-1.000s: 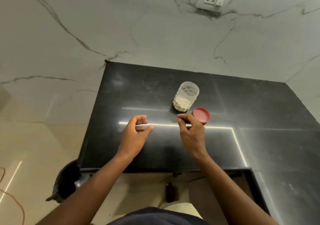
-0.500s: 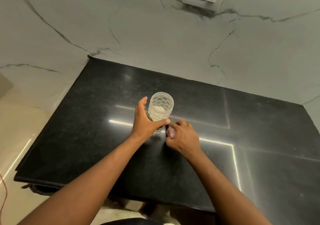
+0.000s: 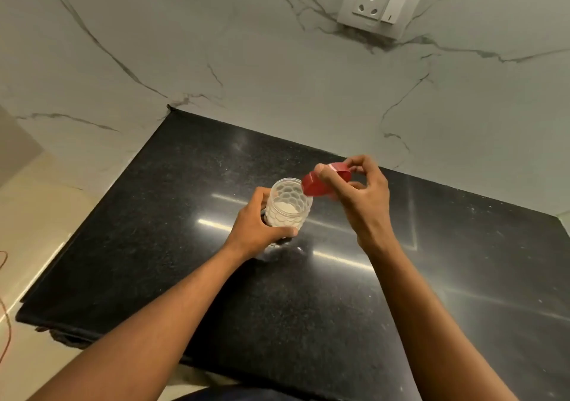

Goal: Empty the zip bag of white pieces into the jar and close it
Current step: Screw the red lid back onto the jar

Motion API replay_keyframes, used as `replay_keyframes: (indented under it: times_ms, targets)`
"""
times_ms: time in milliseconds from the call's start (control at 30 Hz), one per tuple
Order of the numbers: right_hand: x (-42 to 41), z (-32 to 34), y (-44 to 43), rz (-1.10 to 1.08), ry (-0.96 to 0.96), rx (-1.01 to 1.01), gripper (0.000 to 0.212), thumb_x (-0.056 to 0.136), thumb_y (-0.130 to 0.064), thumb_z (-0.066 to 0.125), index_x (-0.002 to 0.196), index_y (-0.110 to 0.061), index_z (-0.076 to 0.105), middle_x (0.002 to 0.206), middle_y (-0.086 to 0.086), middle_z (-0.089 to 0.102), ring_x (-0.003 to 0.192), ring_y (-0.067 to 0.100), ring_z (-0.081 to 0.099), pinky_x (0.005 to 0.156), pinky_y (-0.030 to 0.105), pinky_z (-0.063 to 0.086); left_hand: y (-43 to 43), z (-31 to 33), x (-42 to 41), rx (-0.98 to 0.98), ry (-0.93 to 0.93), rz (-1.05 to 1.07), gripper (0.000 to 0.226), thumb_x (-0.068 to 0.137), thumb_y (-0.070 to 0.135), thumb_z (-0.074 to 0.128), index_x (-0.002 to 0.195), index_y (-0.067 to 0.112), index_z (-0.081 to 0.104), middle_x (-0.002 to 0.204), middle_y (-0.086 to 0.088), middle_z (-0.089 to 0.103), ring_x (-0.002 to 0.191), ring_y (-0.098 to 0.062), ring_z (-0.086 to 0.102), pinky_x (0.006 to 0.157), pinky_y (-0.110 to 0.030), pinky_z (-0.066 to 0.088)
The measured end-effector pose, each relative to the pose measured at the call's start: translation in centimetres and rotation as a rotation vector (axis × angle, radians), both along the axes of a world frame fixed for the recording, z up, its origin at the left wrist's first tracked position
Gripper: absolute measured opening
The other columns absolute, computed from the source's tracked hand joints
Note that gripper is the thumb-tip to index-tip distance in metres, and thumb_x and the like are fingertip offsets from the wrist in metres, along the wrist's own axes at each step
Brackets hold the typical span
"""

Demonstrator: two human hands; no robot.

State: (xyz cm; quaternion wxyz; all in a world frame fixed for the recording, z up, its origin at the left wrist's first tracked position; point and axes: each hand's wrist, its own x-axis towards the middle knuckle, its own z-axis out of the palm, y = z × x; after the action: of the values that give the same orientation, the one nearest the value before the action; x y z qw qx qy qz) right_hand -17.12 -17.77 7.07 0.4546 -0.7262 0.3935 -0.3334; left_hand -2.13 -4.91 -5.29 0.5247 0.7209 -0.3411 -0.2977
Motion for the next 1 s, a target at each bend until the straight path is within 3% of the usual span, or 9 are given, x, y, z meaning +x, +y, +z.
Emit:
replay_keyframes:
  times_ms: [133,267,400,600,700,800,867,933,1000]
  targets:
    - [1.9,-1.6,0.5,0.162,0.185,-0.315,0.046,0.073,-0.049,0.09,0.085,-0.016,0.061,0.123,0.004,0.059,0.106,0.003,0.058,0.085,0.02,0.056,0.0,-0.3,0.3,-0.001,-0.012,-0.003,0.074,0.059,0.043,0.099,0.116,0.043,0.052,0.116,0.021,0.073,0.106,0.008,0.068,0.081,-0.009,0.054]
    - [1.7,-3.7,1.3,0.35,0.414,-0.409,0.041,0.074,-0.04,0.091,0.074,-0.015,0.058,0.142,0.006,0.06,0.13,0.019,0.055,0.098,0.026,0.045,-0.3,-1.0,0.4,-0.007,-0.028,0.01,0.077,0.057,0.047,0.099,0.115,0.047,0.05,0.114,0.018,0.073,0.105,-0.002,0.072,0.087,-0.026,0.062]
    - [2.3,-2.6,0.3,0.437,0.49,-0.395,0.05,0.072,-0.045,0.087,0.105,-0.017,0.062,0.113,-0.003,0.065,0.105,0.021,0.06,0.083,0.032,0.054,-0.3,-1.0,0.5,0.01,-0.043,0.015,0.076,0.054,0.055,0.098,0.113,0.05,0.05,0.109,0.027,0.071,0.101,0.006,0.069,0.078,-0.01,0.056]
    - [4.8,0.2,-1.3,0.693,0.807,-0.474,0.083,0.074,-0.054,0.081,0.149,-0.036,0.048,0.139,-0.004,0.057,0.122,0.019,0.053,0.09,0.032,0.048,-0.2,-0.8,0.4,0.004,-0.059,0.004,0.075,0.056,0.051,0.099,0.112,0.046,0.05,0.114,0.034,0.067,0.103,0.01,0.067,0.077,-0.001,0.05]
    - [6.3,1.0,-1.2,0.638,0.966,-0.633,0.08,0.072,-0.075,0.073,0.137,-0.03,0.058,0.114,-0.003,0.062,0.097,0.017,0.059,0.071,0.03,0.045,-0.2,-0.7,0.4,0.011,-0.066,0.014,0.074,0.056,0.052,0.098,0.111,0.047,0.049,0.112,0.032,0.069,0.1,0.01,0.068,0.072,-0.004,0.053]
    - [7.6,0.8,0.0,0.468,1.119,-0.821,0.081,0.078,-0.091,0.049,0.098,-0.015,0.067,0.071,-0.002,0.055,0.069,0.019,0.059,0.056,0.03,0.039,-0.2,-0.7,0.4,0.009,-0.057,0.008,0.075,0.057,0.051,0.097,0.114,0.048,0.05,0.112,0.031,0.07,0.102,0.015,0.066,0.072,-0.006,0.053]
    - [8.0,0.6,0.5,0.396,1.202,-0.88,0.088,0.082,-0.095,0.031,0.075,-0.013,0.061,0.058,0.0,0.048,0.055,0.017,0.053,0.051,0.029,0.038,-0.1,-0.7,0.4,0.014,-0.063,0.008,0.078,0.057,0.053,0.097,0.118,0.053,0.047,0.11,0.032,0.068,0.101,0.022,0.062,0.074,-0.002,0.049]
    - [7.7,0.7,0.2,0.349,1.18,-0.884,0.09,0.082,-0.096,0.023,0.07,-0.013,0.058,0.061,0.001,0.054,0.053,0.015,0.051,0.05,0.028,0.039,0.0,-0.6,0.4,0.019,-0.07,0.0,0.087,0.058,0.054,0.097,0.127,0.055,0.044,0.114,0.034,0.063,0.101,0.02,0.06,0.081,-0.005,0.049]
    - [7.1,0.7,-0.6,0.487,1.078,-0.79,0.084,0.085,-0.091,0.035,0.105,-0.017,0.07,0.101,0.007,0.071,0.08,0.021,0.067,0.066,0.033,0.054,-0.1,-0.8,0.5,0.022,-0.075,-0.003,0.083,0.058,0.054,0.097,0.124,0.049,0.047,0.115,0.027,0.068,0.103,0.011,0.065,0.087,-0.02,0.059]
